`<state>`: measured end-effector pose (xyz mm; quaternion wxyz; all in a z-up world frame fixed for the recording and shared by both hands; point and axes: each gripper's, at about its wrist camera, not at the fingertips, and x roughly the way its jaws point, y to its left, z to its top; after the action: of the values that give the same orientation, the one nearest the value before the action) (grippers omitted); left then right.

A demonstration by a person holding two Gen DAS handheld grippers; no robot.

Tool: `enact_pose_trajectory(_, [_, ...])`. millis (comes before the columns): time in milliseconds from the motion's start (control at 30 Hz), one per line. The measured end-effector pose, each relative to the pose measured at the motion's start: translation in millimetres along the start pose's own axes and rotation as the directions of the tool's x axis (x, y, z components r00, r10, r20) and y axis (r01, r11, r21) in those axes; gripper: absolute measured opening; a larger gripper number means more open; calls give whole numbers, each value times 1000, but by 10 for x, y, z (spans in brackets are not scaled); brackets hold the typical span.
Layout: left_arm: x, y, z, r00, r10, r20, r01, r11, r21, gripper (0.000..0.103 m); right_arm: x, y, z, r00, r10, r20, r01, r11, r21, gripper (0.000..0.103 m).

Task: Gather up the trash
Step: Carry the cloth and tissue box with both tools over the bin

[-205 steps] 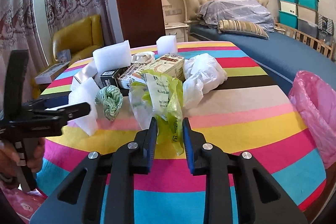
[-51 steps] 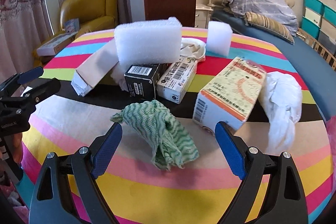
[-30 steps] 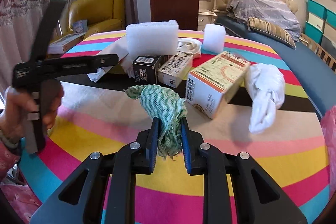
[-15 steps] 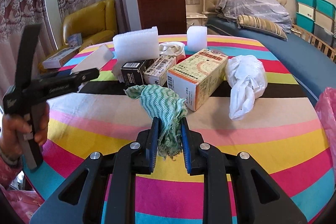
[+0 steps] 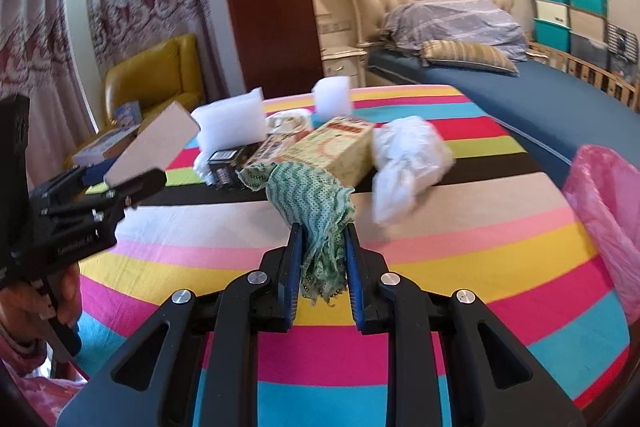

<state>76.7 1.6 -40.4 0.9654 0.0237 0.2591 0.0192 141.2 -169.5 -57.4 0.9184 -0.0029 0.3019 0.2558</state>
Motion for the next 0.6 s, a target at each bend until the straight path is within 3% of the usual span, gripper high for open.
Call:
enact_pose_trajectory(300, [130, -534, 138, 995, -96, 3, 95, 992, 78, 72, -283, -409, -28, 994, -91, 52, 87, 994, 67, 22])
enact_pose_trajectory(600, [264, -999, 270, 985, -173, 8, 170, 974, 148, 72, -510, -806, 30, 975, -195, 105, 182, 976, 116, 22])
